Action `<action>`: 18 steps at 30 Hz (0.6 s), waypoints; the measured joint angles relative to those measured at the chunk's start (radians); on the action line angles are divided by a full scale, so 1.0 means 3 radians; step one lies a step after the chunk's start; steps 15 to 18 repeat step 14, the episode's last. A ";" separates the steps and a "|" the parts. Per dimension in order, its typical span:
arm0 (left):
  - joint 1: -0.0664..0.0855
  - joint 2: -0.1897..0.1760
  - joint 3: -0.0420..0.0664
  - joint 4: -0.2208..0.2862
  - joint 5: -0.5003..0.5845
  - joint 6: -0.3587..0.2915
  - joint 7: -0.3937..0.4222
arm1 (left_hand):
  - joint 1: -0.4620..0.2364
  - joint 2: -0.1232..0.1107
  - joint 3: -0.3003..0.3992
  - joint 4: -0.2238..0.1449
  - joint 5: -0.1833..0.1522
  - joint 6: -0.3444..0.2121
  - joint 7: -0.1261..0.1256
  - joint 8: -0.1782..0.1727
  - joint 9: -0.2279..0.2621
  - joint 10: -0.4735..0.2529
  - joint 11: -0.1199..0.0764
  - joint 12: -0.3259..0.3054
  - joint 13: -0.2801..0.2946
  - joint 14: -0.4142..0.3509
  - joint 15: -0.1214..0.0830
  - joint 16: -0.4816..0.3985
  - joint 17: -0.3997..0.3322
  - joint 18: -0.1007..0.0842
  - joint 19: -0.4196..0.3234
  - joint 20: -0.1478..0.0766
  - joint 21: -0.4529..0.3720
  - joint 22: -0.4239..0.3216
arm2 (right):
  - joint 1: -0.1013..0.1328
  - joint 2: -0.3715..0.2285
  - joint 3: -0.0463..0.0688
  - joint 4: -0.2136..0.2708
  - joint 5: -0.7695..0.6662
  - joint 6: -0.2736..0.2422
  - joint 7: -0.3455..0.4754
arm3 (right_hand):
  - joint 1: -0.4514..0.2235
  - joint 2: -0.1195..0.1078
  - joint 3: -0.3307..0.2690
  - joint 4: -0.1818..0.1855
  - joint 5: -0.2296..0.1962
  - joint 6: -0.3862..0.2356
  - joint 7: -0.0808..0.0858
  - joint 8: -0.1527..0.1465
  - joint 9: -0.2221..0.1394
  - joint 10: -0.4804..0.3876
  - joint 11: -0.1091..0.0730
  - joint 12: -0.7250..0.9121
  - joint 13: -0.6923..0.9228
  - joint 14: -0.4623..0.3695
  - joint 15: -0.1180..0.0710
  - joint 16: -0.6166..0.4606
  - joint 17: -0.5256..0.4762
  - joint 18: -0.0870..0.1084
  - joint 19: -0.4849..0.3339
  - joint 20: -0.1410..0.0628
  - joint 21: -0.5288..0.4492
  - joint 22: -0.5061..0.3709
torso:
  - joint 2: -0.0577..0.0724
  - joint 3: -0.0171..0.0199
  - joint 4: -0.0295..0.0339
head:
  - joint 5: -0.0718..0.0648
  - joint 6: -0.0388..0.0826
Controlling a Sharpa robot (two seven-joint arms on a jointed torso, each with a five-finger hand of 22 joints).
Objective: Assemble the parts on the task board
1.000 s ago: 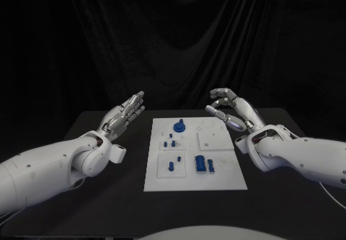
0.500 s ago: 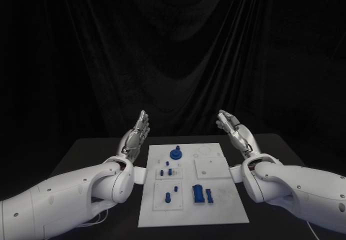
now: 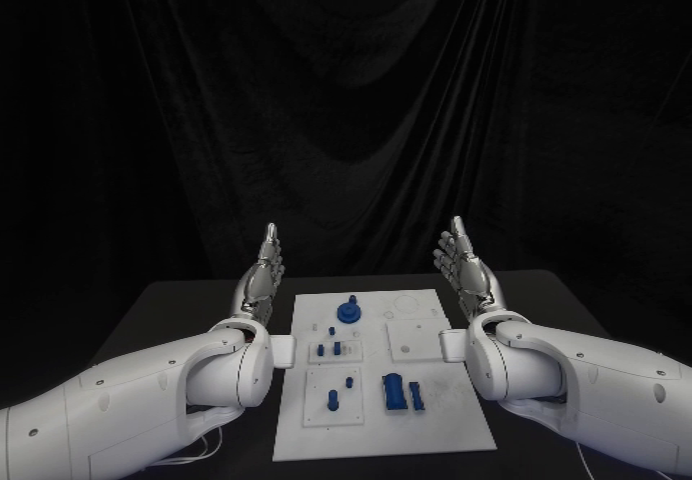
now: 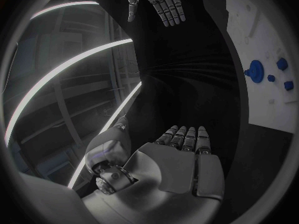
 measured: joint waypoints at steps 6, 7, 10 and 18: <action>0.0000 0.0000 0.0000 0.0000 0.0023 -0.0043 -0.0014 | -0.0183 -0.0008 0.0010 -0.0010 0.0000 0.0000 0.0000 0.0000 0.0000 -0.0009 -0.0009 0.0000 0.0001 0.0000 0.0000 0.0000 0.0000 -0.0002 -0.0012 -0.0012 0.0000 0.0000 | -0.0001 0.0000 0.0001 -0.0003 0.0123 0.0021 0.0024 | -0.0119 -0.0012 0.0004 -0.0003 -0.0008 0.0000 0.0000 -0.0138 -0.0189 -0.0050 0.0010 -0.0119 -0.0093 -0.0090 0.0011 -0.0128 -0.0168 0.0001 -0.0089 0.0004 -0.0097 -0.0135 | 0.0000 0.0000 -0.0001 | 0.0000 0.0000; 0.0000 0.0000 0.0000 0.0001 0.0026 -0.0048 -0.0016 | -0.0270 -0.0012 0.0018 -0.0018 0.0000 0.0000 0.0000 0.0000 0.0000 -0.0011 -0.0011 0.0000 0.0001 0.0000 0.0000 0.0000 0.0001 -0.0033 -0.0012 -0.0012 0.0000 0.0000 | -0.0001 0.0000 0.0001 -0.0003 0.0137 0.0023 0.0027 | -0.0130 0.0000 0.0004 -0.0003 -0.0008 0.0000 0.0000 -0.0159 -0.0210 -0.0051 0.0009 -0.0136 -0.0127 -0.0105 0.0001 -0.0147 -0.0196 0.0001 -0.0107 0.0000 -0.0097 -0.0155 | 0.0000 0.0000 -0.0001 | 0.0000 0.0000; 0.0000 0.0000 0.0000 0.0001 0.0030 -0.0060 -0.0019 | -0.0589 -0.0014 0.0018 -0.0018 0.0000 0.0000 0.0000 0.0000 0.0000 -0.0012 -0.0011 0.0000 0.0001 0.0000 0.0000 0.0000 0.0001 -0.0052 -0.0012 -0.0012 0.0000 0.0000 | -0.0001 0.0000 0.0001 -0.0003 0.0163 0.0028 0.0033 | -0.0180 -0.0013 0.0004 -0.0003 -0.0008 0.0000 0.0000 -0.0213 -0.0253 -0.0062 -0.0003 -0.0184 -0.0232 -0.0147 0.0004 -0.0192 -0.0253 0.0001 -0.0142 0.0001 -0.0123 -0.0209 | 0.0000 0.0000 -0.0001 | 0.0000 0.0000; 0.0000 0.0000 0.0000 0.0001 0.0036 -0.0068 -0.0023 | -0.0645 -0.0016 0.0018 -0.0018 0.0000 0.0000 0.0000 0.0000 0.0001 -0.0012 -0.0011 0.0000 0.0001 0.0000 0.0000 0.0000 0.0001 -0.0052 -0.0012 -0.0012 0.0000 0.0000 | -0.0001 0.0000 0.0001 -0.0003 0.0188 0.0032 0.0038 | -0.0229 -0.0009 0.0004 -0.0003 -0.0008 0.0000 0.0000 -0.0284 -0.0287 -0.0075 0.0009 -0.0296 -0.0328 -0.0297 0.0009 -0.0268 -0.0299 0.0001 -0.0279 0.0002 -0.0136 -0.0275 | 0.0000 0.0000 -0.0001 | 0.0002 0.0000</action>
